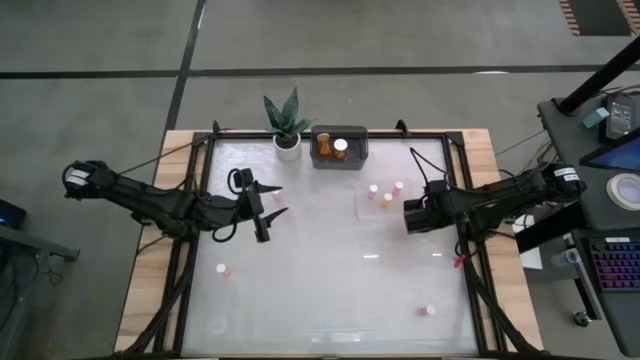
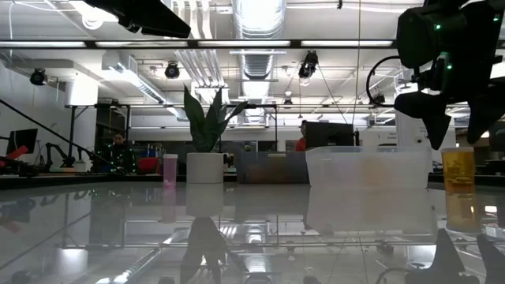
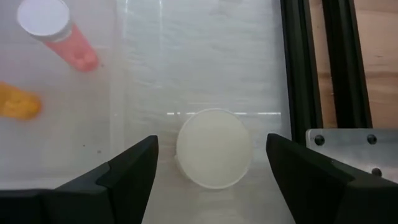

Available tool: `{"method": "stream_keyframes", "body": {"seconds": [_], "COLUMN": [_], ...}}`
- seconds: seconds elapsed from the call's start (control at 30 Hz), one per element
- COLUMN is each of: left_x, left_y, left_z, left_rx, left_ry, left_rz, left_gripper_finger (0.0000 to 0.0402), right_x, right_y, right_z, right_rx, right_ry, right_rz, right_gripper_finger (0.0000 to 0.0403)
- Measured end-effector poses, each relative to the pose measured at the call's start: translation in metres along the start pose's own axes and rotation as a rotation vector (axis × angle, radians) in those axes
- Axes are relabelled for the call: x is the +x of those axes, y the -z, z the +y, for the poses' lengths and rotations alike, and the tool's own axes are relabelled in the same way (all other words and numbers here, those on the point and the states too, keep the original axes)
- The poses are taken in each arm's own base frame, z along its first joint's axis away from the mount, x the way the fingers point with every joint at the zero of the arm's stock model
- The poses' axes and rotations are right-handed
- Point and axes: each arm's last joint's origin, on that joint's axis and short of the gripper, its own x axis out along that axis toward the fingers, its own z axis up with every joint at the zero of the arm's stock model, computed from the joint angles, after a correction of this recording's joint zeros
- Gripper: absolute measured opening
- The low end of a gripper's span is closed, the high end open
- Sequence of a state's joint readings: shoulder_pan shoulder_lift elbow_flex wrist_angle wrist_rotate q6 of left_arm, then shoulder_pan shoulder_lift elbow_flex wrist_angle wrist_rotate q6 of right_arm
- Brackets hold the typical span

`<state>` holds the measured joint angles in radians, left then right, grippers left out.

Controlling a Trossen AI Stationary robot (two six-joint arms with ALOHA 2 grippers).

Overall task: Pick and place medicine bottles into bin by pill shape (circle, oval)
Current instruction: Put the large orange pill bottle into the black bin

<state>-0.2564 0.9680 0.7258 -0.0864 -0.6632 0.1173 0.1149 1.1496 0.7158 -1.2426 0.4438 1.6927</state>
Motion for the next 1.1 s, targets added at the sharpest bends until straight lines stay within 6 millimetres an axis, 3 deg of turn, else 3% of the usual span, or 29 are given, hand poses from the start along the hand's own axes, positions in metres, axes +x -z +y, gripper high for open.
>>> {"method": "stream_keyframes", "body": {"seconds": [0.83, 1.1], "left_x": [0.000, 0.000], "left_y": [0.000, 0.000], "left_z": [0.000, 0.000], "left_rx": [0.004, 0.019], "left_ry": [0.000, 0.000], "left_rz": [0.000, -0.001], "left_gripper_finger": [0.0240, 0.0240], "right_x": [0.015, 0.015], "right_y": [-0.016, -0.017], "right_z": [0.004, 0.004], "right_rx": [-0.087, -0.086], "right_ry": [-0.001, -0.003], "right_rz": [0.112, 0.112], "right_gripper_finger": [0.0289, 0.0225]}}
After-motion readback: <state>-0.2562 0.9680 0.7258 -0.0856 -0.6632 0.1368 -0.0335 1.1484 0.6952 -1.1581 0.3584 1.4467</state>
